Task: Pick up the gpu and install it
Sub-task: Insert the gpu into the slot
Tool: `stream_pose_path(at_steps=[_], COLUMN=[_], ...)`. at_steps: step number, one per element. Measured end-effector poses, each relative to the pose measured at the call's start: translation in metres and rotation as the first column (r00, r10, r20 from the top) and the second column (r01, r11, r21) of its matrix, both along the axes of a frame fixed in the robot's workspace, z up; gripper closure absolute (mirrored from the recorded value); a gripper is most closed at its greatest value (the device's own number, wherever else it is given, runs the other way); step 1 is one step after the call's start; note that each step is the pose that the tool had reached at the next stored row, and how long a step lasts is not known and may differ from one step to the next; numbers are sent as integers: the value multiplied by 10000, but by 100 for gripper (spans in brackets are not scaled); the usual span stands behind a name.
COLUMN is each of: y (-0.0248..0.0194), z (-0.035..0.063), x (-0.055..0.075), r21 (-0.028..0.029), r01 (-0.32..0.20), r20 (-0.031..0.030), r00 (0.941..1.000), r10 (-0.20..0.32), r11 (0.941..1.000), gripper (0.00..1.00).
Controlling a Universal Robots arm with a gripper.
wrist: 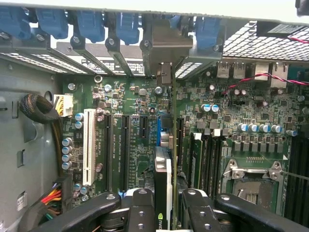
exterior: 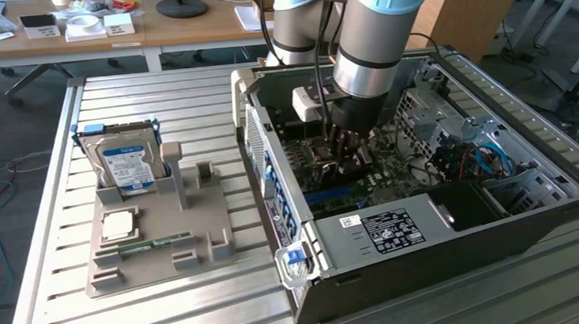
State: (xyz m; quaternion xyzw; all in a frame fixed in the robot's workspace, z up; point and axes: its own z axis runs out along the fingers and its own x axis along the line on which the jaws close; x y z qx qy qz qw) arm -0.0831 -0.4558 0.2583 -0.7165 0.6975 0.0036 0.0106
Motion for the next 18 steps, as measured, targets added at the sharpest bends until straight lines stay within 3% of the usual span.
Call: stream_pose_path(at_steps=[6,11,18], y=[-4,-4,-4], z=[0,-12,-32], x=[24,17,6], r21=[0,-1,-11], r01=[2,-1,-1], r20=[1,64,67], r00=[10000,10000,10000], r10=[-2,1,2], r11=[10000,10000,10000], gripper=[73,73,73])
